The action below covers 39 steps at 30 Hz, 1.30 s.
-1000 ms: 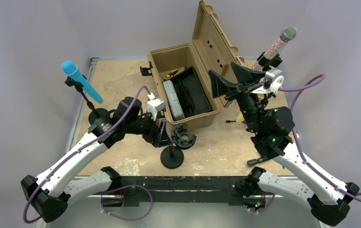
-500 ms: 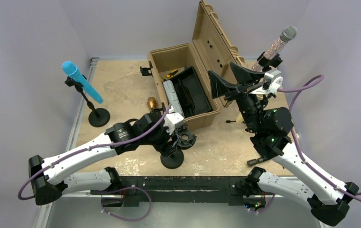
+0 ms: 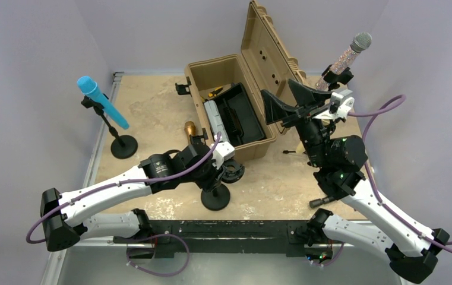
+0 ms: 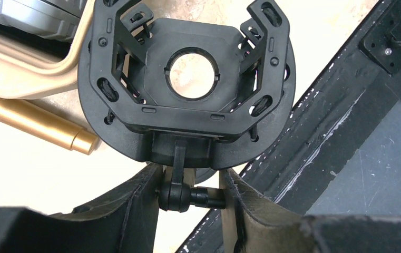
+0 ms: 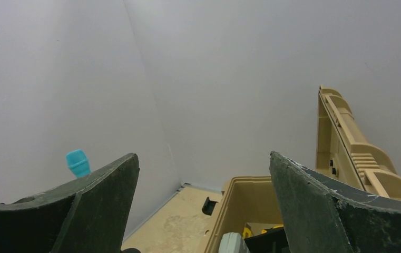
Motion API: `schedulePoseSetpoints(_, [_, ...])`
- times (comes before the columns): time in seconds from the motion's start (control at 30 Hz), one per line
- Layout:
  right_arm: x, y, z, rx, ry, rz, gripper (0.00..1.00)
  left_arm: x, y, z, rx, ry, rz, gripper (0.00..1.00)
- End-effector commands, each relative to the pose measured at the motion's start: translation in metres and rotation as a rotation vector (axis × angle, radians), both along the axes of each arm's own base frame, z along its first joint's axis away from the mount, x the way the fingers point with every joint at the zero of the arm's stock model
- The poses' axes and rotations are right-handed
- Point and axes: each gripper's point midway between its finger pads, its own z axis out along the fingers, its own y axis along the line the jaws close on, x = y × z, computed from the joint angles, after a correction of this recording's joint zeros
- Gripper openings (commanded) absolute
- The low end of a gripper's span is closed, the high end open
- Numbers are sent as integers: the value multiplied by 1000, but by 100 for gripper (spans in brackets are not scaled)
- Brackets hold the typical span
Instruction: Remove the microphone from the stand
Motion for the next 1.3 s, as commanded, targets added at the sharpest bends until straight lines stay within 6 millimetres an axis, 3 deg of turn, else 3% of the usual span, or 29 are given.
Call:
schedulePoseSetpoints(0.0, [-8, -4, 11, 39, -32, 16, 92, 15, -4, 25, -47, -86, 43, 26])
schedulePoseSetpoints(0.27, [-7, -3, 10, 39, -32, 19, 92, 33, -13, 41, -97, -154, 120, 7])
schedulePoseSetpoints(0.4, [-7, -2, 10, 36, -32, 23, 92, 37, -23, 45, -99, -158, 102, 7])
schedulePoseSetpoints(0.43, [-7, -2, 10, 34, -30, 23, 92, 36, -25, 43, -93, -146, 93, 10])
schedulePoseSetpoints(0.47, [-7, -2, 11, 35, -30, 20, 92, 33, -26, 41, -88, -134, 80, 20])
schedulePoseSetpoints(0.5, [-7, -3, 11, 36, -30, 19, 92, 30, -26, 40, -91, -126, 67, 33])
schedulePoseSetpoints(0.53, [-8, -4, 11, 39, -31, 17, 92, 28, -24, 39, -94, -121, 60, 52])
schedulePoseSetpoints(0.6, [-8, -6, 10, 43, -33, 14, 92, 24, -19, 40, -108, -125, 57, 72])
schedulePoseSetpoints(0.67, [-8, -6, 9, 42, -34, 12, 92, 22, -13, 46, -123, -144, 55, 82])
schedulePoseSetpoints(0.8, [-7, -2, 8, 36, -35, 20, 93, 22, 1, 69, -144, -206, 56, 87])
schedulePoseSetpoints(0.9, [-6, 0, 9, 32, -34, 24, 93, 30, 18, 90, -113, -287, 84, 88])
schedulePoseSetpoints(1.0, [-8, -2, 9, 31, -31, 23, 92, 52, 49, 115, -22, -416, 200, 88])
schedulePoseSetpoints(1.13, [-10, -7, 6, 41, -29, 18, 92, 88, 103, 156, 80, -586, 484, 88])
schedulePoseSetpoints(1.27, [-8, -5, 7, 41, -30, 19, 93, 112, 165, 175, 180, -588, 794, 88])
